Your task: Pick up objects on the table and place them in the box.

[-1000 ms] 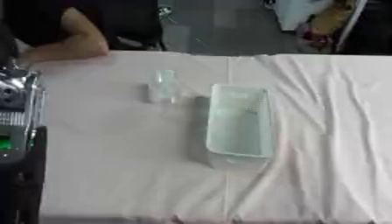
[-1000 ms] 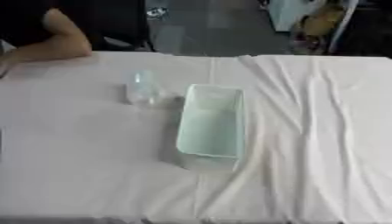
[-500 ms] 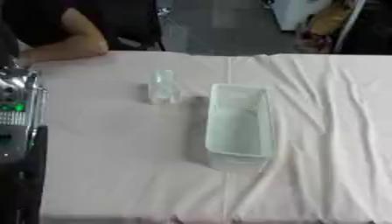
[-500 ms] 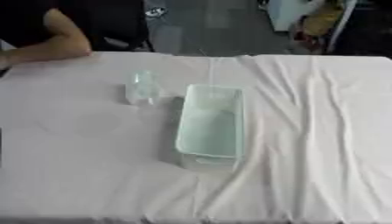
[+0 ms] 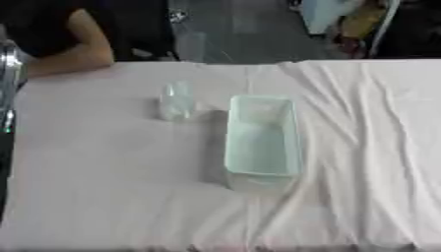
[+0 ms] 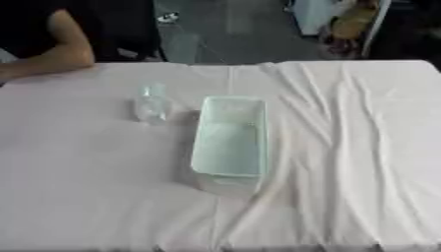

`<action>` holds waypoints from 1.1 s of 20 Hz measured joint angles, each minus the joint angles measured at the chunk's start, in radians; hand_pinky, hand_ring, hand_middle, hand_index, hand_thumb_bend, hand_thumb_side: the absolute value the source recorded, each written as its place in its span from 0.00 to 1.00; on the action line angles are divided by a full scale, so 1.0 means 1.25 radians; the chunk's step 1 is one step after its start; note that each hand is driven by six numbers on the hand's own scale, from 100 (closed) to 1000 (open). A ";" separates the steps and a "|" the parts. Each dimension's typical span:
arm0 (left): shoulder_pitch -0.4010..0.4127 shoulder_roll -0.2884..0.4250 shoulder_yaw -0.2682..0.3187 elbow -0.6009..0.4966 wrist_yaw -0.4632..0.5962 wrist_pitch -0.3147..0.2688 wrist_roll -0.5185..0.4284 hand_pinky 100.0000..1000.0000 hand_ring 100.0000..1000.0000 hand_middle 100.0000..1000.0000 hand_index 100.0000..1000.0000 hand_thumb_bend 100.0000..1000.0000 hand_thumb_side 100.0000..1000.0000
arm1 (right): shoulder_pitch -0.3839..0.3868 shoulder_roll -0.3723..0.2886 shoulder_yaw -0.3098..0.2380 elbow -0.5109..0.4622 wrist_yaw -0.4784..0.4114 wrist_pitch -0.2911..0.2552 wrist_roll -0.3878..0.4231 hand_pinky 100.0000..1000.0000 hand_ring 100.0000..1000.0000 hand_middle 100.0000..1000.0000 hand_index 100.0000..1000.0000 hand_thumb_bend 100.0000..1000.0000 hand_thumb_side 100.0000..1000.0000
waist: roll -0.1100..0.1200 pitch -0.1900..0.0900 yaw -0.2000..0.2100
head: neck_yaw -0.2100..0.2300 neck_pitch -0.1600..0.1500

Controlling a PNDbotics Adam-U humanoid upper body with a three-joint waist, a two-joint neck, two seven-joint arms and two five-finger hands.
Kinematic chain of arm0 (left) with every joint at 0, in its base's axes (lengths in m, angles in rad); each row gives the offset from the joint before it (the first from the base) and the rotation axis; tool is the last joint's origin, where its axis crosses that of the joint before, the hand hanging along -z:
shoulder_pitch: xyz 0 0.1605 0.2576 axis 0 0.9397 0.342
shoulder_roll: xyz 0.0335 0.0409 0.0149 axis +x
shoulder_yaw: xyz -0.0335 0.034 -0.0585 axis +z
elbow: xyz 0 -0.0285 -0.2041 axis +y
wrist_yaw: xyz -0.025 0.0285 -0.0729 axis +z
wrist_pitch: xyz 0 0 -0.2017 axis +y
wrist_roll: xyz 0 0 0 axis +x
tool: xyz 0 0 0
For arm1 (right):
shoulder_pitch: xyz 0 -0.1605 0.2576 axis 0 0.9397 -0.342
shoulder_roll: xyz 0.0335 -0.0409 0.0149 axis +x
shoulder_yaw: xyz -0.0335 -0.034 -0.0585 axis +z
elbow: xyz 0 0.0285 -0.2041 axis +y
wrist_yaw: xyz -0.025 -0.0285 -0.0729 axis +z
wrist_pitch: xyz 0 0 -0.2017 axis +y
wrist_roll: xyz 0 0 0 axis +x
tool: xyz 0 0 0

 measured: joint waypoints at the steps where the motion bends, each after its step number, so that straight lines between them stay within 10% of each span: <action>1: -0.024 0.022 -0.021 0.039 -0.005 0.019 -0.048 0.74 0.75 0.76 0.83 0.69 0.73 | 0.000 -0.002 0.000 0.000 -0.001 0.000 0.002 0.67 0.82 0.91 0.95 0.00 0.39 | 0.001 0.000 -0.002 | 0.000 0.000; 9: -0.144 0.040 -0.132 0.392 -0.099 0.077 -0.281 0.66 0.67 0.71 0.81 0.66 0.90 | 0.000 -0.002 0.005 0.000 -0.008 0.001 0.009 0.67 0.82 0.91 0.95 0.00 0.40 | 0.002 0.000 -0.008 | 0.000 0.000; 22: -0.157 -0.061 -0.197 0.660 -0.256 0.004 -0.328 0.66 0.64 0.68 0.82 0.73 0.91 | 0.000 -0.002 0.007 0.000 -0.013 -0.001 0.013 0.67 0.82 0.91 0.95 0.00 0.40 | -0.003 0.004 -0.010 | 0.008 0.000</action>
